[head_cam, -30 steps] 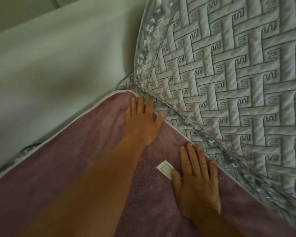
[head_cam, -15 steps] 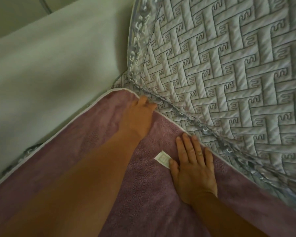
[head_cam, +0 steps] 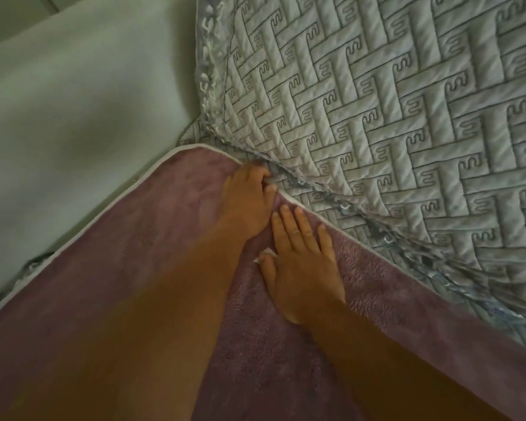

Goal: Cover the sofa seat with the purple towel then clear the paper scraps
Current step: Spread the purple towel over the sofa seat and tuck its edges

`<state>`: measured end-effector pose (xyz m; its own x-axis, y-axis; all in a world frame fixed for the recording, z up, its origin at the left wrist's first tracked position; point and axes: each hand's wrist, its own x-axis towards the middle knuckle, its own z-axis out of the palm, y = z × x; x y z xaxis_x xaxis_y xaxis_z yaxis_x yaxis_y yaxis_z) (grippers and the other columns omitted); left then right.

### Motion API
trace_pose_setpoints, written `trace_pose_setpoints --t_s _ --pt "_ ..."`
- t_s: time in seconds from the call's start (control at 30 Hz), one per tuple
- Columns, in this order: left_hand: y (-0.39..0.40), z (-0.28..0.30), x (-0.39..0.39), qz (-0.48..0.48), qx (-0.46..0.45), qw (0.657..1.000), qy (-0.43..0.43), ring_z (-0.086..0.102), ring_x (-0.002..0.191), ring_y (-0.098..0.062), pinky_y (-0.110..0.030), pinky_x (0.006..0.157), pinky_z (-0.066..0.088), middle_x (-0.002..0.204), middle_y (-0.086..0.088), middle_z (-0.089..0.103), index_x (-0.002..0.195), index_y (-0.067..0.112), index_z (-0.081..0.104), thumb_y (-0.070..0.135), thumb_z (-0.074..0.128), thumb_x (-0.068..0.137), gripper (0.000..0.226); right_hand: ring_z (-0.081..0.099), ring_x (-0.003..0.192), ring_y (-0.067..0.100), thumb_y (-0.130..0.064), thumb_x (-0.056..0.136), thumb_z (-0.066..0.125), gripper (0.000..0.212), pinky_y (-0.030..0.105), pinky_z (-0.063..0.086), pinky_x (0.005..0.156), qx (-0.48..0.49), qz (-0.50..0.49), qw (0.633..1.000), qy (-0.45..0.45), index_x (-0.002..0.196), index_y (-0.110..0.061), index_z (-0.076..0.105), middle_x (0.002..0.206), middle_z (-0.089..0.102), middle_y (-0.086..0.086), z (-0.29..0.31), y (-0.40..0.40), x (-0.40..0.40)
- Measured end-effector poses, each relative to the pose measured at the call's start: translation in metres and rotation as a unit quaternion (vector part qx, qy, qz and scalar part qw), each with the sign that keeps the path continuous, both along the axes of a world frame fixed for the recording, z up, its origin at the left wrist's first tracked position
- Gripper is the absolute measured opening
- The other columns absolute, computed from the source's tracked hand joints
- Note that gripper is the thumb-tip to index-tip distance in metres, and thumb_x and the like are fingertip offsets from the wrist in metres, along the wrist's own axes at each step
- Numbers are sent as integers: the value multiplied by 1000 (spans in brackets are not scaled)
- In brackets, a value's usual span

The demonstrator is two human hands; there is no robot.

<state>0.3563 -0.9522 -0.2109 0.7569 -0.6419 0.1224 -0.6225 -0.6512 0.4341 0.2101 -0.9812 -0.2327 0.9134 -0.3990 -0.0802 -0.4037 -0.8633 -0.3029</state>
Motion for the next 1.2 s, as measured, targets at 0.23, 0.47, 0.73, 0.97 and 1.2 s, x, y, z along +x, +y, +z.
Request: trace_pose_setpoints --t_s 0.23,0.47,0.73,0.97,1.2 --pt "5 16 -12 30 -38 991 128 38 131 -24 -40 111 28 144 -5 39 134 17 40 25 51 93 44 -38 134 10 -50 93 2 65 38 -24 108 32 -4 999 24 143 -20 -27 150 -33 -6 2 0 4" --pt "34 27 -115 75 -84 971 213 39 132 -23 -45 108 32 143 -7 42 136 14 42 17 36 97 39 -29 138 14 -43 89 52 94 41 -14 115 54 54 993 85 147 -21 -19 153 -29 -3 25 -11 -8" --pt "35 39 -228 68 -97 964 239 44 127 -20 -36 108 34 136 -6 50 133 10 47 4 42 91 43 -25 140 12 -39 94 38 74 42 -11 114 12 46 991 128 148 -24 -12 155 -24 -6 33 -20 -124" --pt "-1 38 -350 -26 -23 964 263 29 138 -26 -38 113 26 146 -9 39 137 10 42 12 45 91 46 -7 145 21 -40 92 42 74 48 7 114 -18 -12 986 167 148 -32 -5 159 -10 -2 42 -82 -235" --pt "-18 37 -415 -82 110 977 165 36 117 -27 -36 98 34 125 -6 38 129 19 41 42 58 83 54 44 120 32 -18 92 46 45 40 42 89 -40 -138 978 152 134 -11 33 136 41 15 59 -102 -282"
